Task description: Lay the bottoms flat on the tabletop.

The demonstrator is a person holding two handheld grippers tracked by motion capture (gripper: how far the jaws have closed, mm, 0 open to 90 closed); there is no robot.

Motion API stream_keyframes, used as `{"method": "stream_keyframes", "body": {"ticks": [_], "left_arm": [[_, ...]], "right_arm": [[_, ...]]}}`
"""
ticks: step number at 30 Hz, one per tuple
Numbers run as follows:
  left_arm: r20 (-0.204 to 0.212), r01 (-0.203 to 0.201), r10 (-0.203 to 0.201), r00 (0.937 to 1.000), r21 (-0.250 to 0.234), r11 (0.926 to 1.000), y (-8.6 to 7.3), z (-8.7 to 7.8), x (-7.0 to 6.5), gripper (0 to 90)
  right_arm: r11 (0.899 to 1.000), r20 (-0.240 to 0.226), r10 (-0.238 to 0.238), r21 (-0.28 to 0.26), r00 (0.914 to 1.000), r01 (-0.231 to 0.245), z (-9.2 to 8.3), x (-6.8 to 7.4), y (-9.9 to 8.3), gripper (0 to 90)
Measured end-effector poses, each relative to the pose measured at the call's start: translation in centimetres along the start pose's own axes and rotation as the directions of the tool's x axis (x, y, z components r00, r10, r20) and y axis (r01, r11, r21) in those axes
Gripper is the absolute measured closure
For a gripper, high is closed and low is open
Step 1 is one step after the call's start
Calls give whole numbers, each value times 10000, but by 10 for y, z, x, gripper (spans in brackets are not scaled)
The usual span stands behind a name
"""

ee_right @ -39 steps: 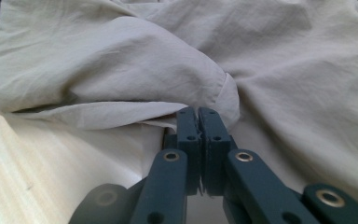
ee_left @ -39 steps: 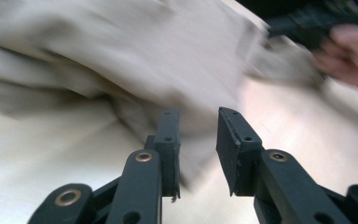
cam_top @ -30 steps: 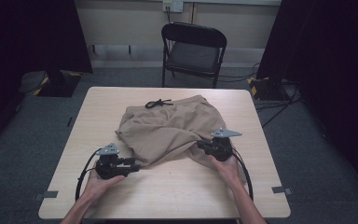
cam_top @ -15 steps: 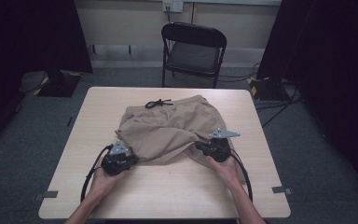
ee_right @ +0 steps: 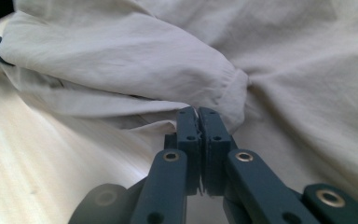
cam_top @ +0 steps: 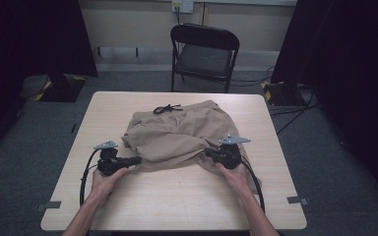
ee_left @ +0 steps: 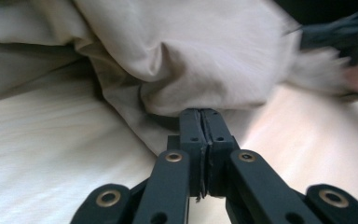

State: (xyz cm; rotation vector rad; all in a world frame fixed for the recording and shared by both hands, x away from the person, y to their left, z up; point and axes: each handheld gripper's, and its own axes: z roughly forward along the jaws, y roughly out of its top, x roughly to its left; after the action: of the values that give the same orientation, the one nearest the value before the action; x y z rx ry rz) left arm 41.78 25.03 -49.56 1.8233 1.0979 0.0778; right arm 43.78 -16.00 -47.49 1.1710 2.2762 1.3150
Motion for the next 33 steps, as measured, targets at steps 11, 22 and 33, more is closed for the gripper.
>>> {"method": "stream_keyframes", "body": {"ticks": [11, 22, 33], "left_arm": [[-548, -306, 315, 9980, 178, 9994, -1, 0, -1, 640], [105, -1104, 1105, 9938, -88, 9938, -1, -29, -26, 600], [-739, -1479, 1550, 9852, 939, 9845, -14, -1, -23, 500]], "right_arm": [[9997, 146, -19, 233, 9999, 16, 6, -2, -3, 885], [9998, 107, -81, 191, 9999, 79, 4, 1, -4, 885], [9996, -25, -185, 218, 9998, 186, 2, 4, -5, 884]]}}
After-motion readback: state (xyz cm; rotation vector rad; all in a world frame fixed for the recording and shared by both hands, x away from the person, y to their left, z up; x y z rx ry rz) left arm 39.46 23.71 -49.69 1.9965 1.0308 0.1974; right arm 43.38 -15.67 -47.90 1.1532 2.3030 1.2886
